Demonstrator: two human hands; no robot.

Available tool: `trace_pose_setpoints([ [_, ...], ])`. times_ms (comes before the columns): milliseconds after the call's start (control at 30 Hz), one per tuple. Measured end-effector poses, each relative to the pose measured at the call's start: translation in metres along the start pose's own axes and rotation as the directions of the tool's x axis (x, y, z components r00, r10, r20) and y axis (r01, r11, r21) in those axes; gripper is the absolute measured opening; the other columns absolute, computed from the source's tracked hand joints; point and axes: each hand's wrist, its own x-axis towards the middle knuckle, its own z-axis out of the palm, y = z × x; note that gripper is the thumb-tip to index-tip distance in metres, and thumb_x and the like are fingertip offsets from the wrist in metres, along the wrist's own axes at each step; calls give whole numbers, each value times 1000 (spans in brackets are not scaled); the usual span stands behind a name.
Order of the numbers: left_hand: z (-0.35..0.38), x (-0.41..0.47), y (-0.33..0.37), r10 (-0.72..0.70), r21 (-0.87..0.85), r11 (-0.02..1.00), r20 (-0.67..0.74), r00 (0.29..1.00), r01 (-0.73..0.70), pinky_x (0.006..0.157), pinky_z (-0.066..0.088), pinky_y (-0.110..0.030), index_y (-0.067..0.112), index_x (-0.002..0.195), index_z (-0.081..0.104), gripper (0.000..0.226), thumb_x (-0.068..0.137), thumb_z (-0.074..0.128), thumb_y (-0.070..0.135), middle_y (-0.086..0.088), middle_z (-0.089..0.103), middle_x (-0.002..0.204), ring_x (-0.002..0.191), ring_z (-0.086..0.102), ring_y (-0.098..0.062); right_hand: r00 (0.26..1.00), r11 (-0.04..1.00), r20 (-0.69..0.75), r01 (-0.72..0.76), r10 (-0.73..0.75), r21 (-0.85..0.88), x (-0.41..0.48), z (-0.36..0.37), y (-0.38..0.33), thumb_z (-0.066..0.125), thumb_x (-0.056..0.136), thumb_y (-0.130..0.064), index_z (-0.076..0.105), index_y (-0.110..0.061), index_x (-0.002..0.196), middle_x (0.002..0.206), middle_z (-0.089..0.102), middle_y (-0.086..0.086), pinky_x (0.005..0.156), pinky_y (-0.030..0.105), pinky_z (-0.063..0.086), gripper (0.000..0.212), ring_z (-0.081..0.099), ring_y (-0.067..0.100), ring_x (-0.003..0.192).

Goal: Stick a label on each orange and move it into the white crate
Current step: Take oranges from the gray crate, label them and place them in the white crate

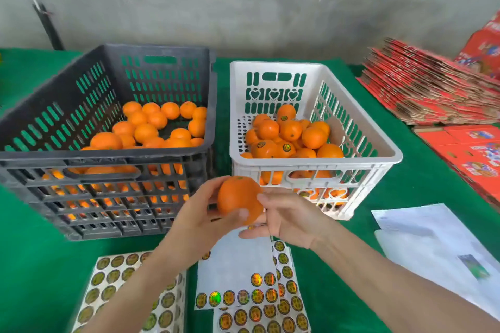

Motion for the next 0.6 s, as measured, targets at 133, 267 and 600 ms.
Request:
trace_pose_setpoints([
  [133, 20, 2, -24, -307, -10, 952, -31, 951, 307, 82, 50, -31, 27, 126, 44, 66, 71, 80, 33, 1, 60, 114, 101, 59, -17, 995, 999, -96, -39, 36, -24, 3, -6, 34, 64, 83, -26, 69, -14, 96, 84, 71, 3, 85, 39, 54, 19, 68, 15, 82],
  [267, 26, -4, -55, -508, -187, 853, -82, 857, 488, 95, 46, -41, 14, 123, 56, 80, 56, 86, 46, -6, 65, 108, 100, 60, -25, 976, 953, -201, -133, 79, -271, 4, -13, 54, 60, 85, -37, 65, -11, 105, 98, 69, 7, 85, 32, 54, 33, 67, 18, 88],
  [600, 23, -23, -103, -698, -380, 657, 22, 716, 651, 102, 37, -39, 12, 139, 34, 116, 42, 80, 57, -5, 53, 122, 116, 49, -25, 972, 383, -231, -229, 43, -895, 0, -38, 111, 48, 92, 3, 62, -5, 117, 121, 60, 7, 75, -6, 31, 30, 51, 6, 101],
])
